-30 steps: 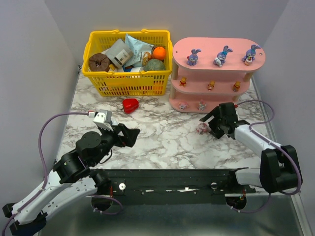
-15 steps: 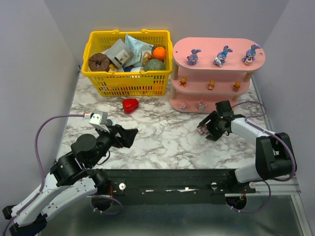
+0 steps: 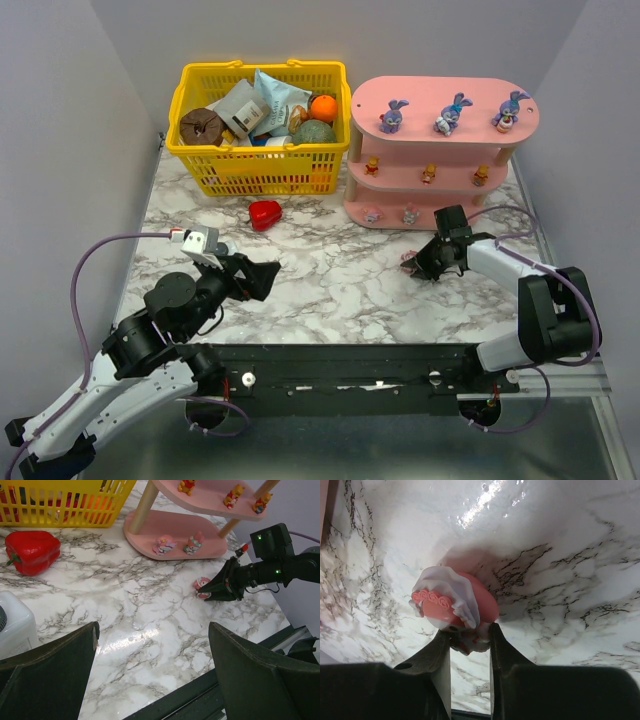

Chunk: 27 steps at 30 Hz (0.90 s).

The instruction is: Place and organize the plastic toys onto the shelf

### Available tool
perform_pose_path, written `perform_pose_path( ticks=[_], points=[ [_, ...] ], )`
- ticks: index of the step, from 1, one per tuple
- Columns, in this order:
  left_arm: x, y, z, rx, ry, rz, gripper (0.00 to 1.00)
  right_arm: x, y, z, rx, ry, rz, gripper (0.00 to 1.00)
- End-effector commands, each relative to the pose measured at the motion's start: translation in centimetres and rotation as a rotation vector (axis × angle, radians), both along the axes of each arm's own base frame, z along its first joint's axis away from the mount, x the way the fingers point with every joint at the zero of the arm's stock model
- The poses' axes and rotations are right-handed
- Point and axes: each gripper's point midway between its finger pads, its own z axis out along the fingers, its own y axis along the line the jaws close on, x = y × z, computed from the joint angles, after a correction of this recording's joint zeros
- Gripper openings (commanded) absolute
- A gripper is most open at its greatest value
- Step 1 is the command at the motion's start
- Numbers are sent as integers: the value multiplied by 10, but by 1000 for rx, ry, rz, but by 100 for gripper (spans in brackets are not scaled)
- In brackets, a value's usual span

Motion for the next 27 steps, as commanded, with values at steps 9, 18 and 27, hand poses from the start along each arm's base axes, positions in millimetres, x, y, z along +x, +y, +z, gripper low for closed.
perform_pose_path(
  ticks=[9, 18, 27],
  points=[
    [-1, -24, -14, -11, 42, -79, 99, 3, 80, 65, -47, -583, 621, 6],
    [6, -70, -42, -14, 126, -192, 99, -54, 159, 110, 36, -925, 954, 0],
    [-4, -118, -55, -54, 118, -417, 99, -112, 182, 143, 161, -1091, 1144, 1]
  ],
)
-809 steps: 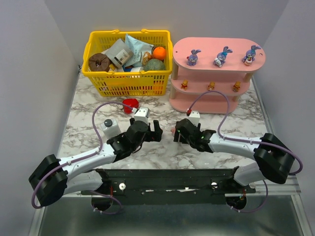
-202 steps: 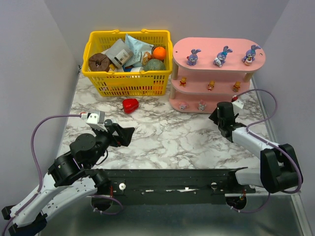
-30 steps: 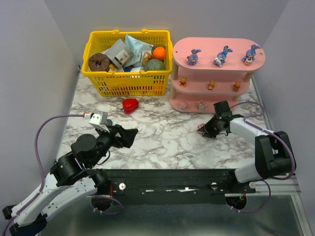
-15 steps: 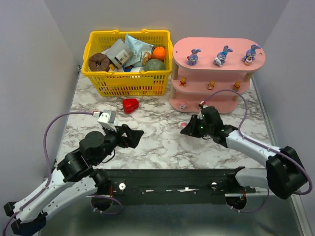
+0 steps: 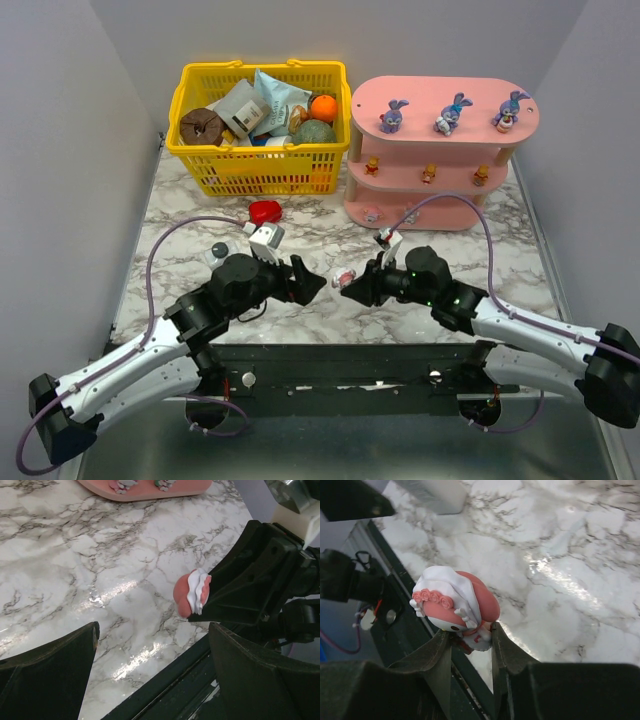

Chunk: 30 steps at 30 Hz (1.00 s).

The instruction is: Place and organize the plastic toys onto the shelf

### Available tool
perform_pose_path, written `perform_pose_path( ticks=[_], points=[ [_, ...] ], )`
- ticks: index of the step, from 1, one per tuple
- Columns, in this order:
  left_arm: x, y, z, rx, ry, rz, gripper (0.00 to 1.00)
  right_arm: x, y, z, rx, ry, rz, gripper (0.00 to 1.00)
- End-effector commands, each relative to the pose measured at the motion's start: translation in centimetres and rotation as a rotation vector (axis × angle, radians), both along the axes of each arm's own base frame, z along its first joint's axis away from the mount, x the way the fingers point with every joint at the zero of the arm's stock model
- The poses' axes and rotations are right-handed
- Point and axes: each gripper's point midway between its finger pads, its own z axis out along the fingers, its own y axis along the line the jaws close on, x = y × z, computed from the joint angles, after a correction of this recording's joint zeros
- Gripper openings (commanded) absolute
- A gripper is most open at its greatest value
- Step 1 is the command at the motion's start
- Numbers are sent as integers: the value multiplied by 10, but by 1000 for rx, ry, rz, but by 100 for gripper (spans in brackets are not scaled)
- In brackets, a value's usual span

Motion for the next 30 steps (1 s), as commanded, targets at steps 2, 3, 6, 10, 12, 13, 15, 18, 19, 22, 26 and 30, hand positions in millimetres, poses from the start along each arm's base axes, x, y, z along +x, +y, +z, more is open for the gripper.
perform_pose_path(
  ticks=[2, 3, 6, 10, 12, 13, 15, 18, 19, 22, 26, 30],
  points=[
    [-17, -39, 19, -117, -46, -220, 95, -21, 14, 23, 59, -98, 129, 1],
    [-18, -45, 18, -125, -48, -245, 94, -26, 17, 26, 61, -103, 149, 1],
    [-23, -55, 14, -136, -37, -299, 87, -30, 21, 24, 47, -104, 156, 1],
    [-27, -58, 10, -143, -36, -325, 70, -30, 22, 23, 39, -107, 146, 1],
    [-27, -58, 3, -125, -19, -325, 65, -29, 22, 26, 42, -115, 142, 1],
    [-27, -58, 1, -117, -16, -327, 62, -28, 21, 29, 49, -124, 138, 1],
    [-27, -57, -3, -102, -8, -325, 59, -28, 21, 30, 47, -131, 138, 1],
    [-31, -59, -4, -103, -10, -344, 55, -28, 18, 31, 47, -135, 128, 1],
    [-32, -60, -6, -98, -6, -350, 55, -29, 19, 32, 51, -138, 132, 1],
    [-31, -61, -13, -74, 4, -350, 54, -30, 18, 31, 52, -141, 136, 1],
    [-29, -65, -23, -46, 13, -353, 26, -29, 16, 26, 41, -131, 125, 1],
    [-21, -67, -33, -6, 2, -312, 4, -30, 14, 17, 37, -108, 110, 19]
  ],
)
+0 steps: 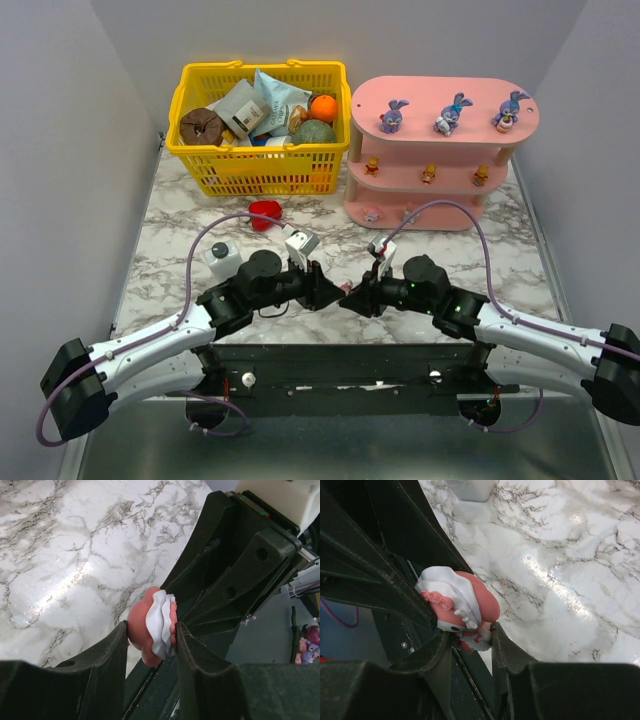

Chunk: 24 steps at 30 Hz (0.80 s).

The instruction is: Place and organize the plastic toys onto the shelf

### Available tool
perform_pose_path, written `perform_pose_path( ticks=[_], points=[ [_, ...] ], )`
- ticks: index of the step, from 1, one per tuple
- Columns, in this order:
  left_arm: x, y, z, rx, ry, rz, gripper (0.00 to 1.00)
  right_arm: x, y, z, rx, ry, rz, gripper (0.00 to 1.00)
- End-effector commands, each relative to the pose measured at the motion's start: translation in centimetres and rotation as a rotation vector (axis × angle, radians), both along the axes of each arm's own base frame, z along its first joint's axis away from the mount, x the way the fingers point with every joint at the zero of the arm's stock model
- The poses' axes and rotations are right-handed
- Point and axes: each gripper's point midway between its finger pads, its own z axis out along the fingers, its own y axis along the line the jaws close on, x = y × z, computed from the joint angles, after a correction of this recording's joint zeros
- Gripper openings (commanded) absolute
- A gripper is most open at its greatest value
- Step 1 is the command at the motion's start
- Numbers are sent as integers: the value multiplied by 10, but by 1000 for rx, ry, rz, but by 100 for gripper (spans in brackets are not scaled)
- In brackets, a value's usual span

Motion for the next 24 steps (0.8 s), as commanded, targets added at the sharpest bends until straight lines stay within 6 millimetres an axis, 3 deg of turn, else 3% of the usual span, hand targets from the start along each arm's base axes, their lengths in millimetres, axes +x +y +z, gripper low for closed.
perform_pose_path(
  ticks=[1, 6, 7, 8, 13, 15, 16, 18, 20, 21, 22, 23, 24],
  points=[
    [6, -2, -12, 49, -41, 21, 0, 2, 0, 7, 44, -27, -28, 30],
    [18, -2, -16, 81, -105, 80, 0, 12, -24, -12, 0, 38, -190, 75],
    [21, -3, -17, 82, -131, 104, 0, 18, -37, -21, -35, 51, -267, 85],
    [25, -2, -18, 87, -149, 126, 0, 18, -46, -23, -29, 67, -312, 89],
    [35, -2, -37, 100, -269, 171, 0, 14, -99, -46, -21, 290, -642, 94],
    [35, -5, -49, 115, -295, 173, 0, 12, -110, -42, 49, 405, -760, 94],
    [37, -8, -46, 96, -326, 176, 0, 8, -117, -49, 28, 439, -797, 94],
    [34, -19, -50, 111, -319, 145, 0, 8, -120, -46, 64, 499, -853, 94],
    [30, -33, -40, 93, -373, 109, 0, 10, -123, -41, 70, 512, -894, 94],
    [25, -42, -50, 117, -386, 89, 0, 12, -124, -40, 71, 519, -914, 95],
    [27, -52, -43, 98, -411, 83, 0, 15, -126, -39, 54, 511, -943, 95],
    [28, -58, -47, 121, -433, 66, 0, 18, -128, -39, 38, 504, -961, 96],
    [29, -64, -66, 176, -419, 47, 0, 19, -130, -38, 30, 508, -988, 97]
  ],
)
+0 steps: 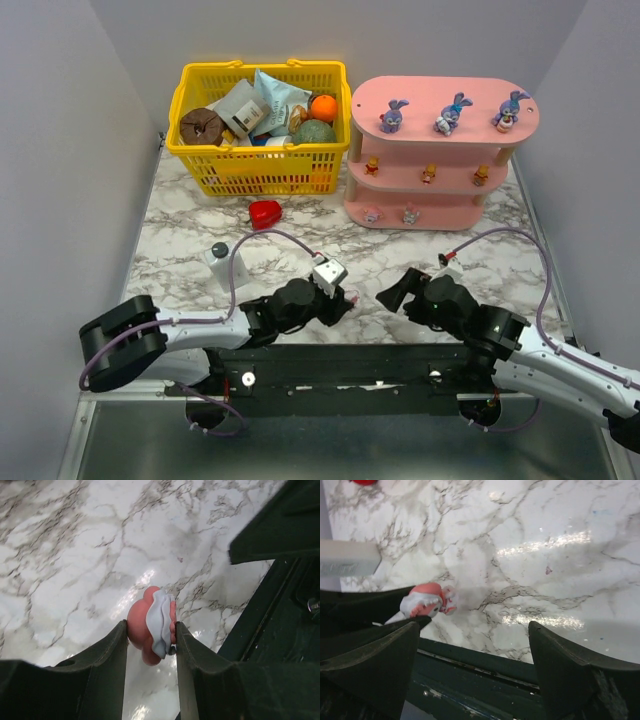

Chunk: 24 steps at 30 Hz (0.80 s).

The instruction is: Place and organize the plastic toys onto the shelf

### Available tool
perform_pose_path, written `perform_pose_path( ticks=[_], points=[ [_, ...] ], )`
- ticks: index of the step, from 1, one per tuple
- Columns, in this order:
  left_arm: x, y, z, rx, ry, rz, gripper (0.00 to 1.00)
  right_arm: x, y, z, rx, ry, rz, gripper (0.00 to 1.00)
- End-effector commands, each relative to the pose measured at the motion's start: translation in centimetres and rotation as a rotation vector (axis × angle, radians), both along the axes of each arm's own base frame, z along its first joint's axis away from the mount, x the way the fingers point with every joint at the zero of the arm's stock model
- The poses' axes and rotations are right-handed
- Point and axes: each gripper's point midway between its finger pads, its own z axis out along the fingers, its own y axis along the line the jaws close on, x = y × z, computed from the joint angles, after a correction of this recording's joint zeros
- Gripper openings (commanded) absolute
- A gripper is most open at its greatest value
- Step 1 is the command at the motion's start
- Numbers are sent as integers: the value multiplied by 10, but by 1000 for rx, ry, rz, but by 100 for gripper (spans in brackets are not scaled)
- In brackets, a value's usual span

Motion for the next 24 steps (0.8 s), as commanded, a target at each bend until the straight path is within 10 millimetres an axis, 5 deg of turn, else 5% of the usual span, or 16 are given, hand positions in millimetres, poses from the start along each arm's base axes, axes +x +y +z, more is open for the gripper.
perform_pose_path(
  ticks=[1, 12, 24],
  points=[
    [15, -44, 25, -48, -151, -30, 0, 10, -23, -1, -81, 63, -189, 100],
    [13, -59, -20, 4, -112, -23, 0, 4, -17, -18, -22, 179, -264, 100],
    [9, -60, -30, 78, -181, 52, 45, 0, 8, -31, 98, 296, -292, 97]
  ],
)
